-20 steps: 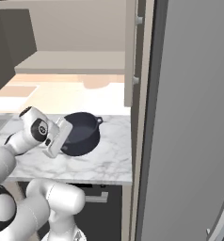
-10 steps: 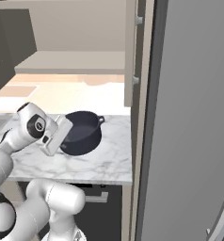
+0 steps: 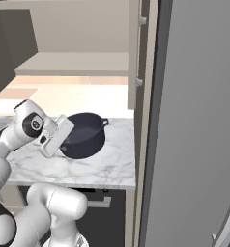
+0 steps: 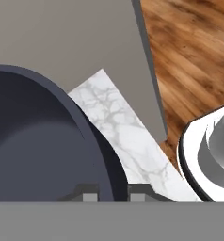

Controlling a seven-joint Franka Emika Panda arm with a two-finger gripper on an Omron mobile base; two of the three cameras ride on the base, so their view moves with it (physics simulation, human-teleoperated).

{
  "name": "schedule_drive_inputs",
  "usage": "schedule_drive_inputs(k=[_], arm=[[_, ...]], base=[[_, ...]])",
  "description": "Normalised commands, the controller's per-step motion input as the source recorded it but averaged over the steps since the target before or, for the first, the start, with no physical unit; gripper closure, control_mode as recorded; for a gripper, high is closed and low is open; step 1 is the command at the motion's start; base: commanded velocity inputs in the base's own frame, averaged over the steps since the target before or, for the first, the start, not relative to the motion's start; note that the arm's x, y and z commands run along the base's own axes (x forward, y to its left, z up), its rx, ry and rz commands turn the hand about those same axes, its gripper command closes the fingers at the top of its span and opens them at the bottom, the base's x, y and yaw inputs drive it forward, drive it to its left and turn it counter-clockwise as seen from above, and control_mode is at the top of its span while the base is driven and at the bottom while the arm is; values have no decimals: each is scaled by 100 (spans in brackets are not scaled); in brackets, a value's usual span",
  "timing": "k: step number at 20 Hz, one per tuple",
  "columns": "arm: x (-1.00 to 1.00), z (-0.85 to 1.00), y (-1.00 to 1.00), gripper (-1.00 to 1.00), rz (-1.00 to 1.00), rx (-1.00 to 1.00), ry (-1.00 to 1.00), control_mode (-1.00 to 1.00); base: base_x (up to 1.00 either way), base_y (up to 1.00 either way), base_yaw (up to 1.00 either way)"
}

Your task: Pick the kettle from the cabinet and place it on a stove burner. Then pick the pot from the counter and place it on another stove burner. Finally, turn both burners on.

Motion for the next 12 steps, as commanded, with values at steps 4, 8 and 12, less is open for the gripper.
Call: schedule_drive_inputs(k=[4,8,12], arm=[[-19,27,0,100,-8,0,0,-100],[-24,29,0,100,-7,0,0,-100],[-29,31,0,100,-7,0,0,-100]], base=[[0,0,0],[0,0,0],[0,0,0]])
